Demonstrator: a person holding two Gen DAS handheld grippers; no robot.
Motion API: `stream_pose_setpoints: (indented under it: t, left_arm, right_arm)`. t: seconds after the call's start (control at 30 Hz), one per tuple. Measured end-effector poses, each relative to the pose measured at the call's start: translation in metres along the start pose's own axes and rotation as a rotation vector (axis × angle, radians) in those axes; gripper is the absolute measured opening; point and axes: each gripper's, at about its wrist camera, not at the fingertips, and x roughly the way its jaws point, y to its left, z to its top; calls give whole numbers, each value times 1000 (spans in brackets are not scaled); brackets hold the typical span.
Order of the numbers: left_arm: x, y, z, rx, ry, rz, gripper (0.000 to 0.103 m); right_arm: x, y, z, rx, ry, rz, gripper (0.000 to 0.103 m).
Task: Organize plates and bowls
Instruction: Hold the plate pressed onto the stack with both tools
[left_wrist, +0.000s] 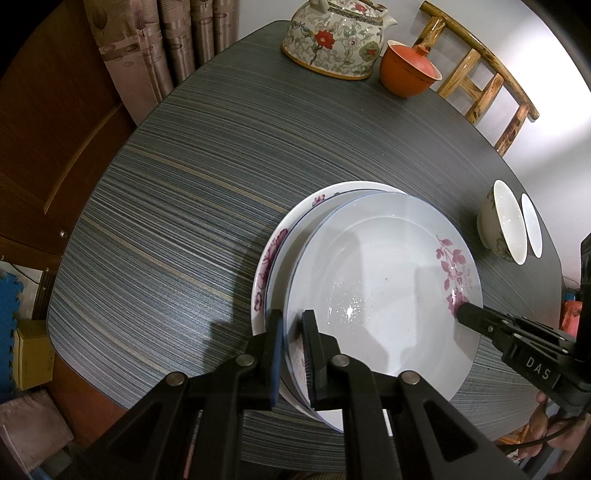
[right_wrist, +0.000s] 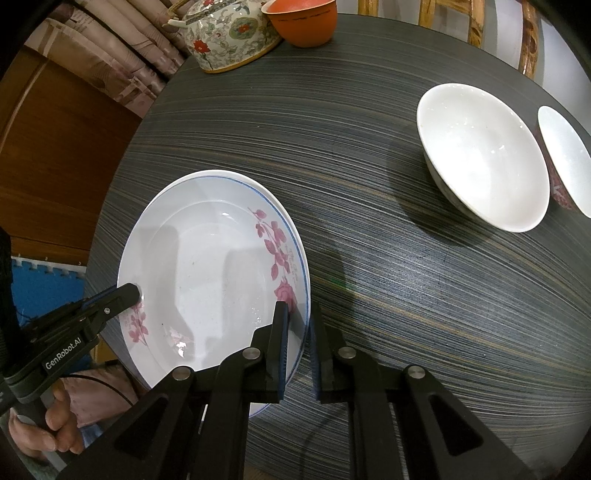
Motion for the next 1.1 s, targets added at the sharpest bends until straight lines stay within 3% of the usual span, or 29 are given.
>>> stream_pose_setpoints:
  t: [1.1]
  left_arm:
    - [-3, 0, 2, 0, -1, -2, 10]
  right_arm:
    - [-1, 4, 0, 1, 2, -5, 14]
